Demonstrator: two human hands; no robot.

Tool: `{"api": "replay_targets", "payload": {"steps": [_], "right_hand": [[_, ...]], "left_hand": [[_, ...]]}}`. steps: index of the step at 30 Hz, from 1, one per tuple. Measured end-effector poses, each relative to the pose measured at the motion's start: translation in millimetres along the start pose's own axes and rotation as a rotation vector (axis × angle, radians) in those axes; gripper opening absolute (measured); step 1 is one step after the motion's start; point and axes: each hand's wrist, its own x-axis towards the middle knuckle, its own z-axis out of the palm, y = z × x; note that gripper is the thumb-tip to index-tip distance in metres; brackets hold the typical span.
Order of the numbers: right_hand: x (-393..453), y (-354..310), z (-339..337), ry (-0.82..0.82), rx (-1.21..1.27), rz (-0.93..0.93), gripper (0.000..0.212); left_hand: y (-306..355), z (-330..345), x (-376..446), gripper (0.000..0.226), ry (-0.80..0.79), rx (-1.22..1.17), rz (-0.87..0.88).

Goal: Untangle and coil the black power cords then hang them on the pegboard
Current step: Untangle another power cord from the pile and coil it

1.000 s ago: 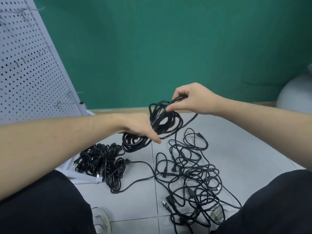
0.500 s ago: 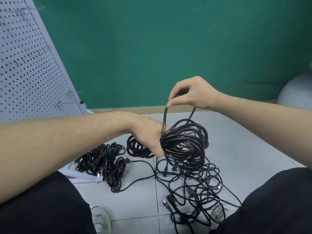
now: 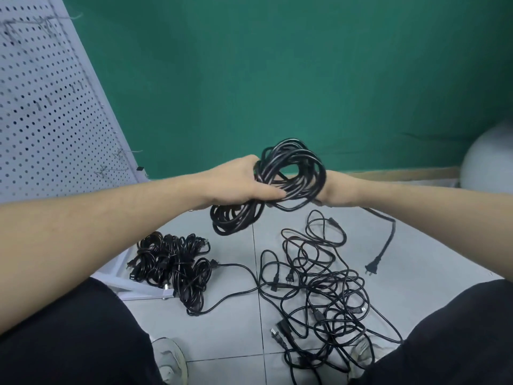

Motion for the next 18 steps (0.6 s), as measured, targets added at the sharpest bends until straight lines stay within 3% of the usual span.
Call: {"api": "replay_targets", "payload": {"steps": [3,5,8,11,15,18], "right_hand": [[-10,-25,3,-0.024,-0.041,0.018,0.054],[-13,-39,8,-0.043,-0.034,-0.009,0.059],[-16,-49,6,0.024,-0.016,-0.024,0.055],[-20,-49,2,0.028,-0.119,-0.042,0.032],[-22,-55,-6,0.078,-0.293,-0.225,0.025],[-20,-67,-10,0.211,-0.217,-0.330,0.021]], "left_hand": [[-17,-2,6,0.066,0.161,-0.114,-0.081],[-22,-3,12,0.057,0.255,-0.163,-0.111],[-25,-9,18,0.042,0.353,-0.204,-0.210],[-41,-19,22,0.051,0.422,-0.045,-0.279],[-61,-25,18,0.064,0.291,0.249,-0.357],[-59,-16,17,0.063,0.130,0.543,-0.318]]}}
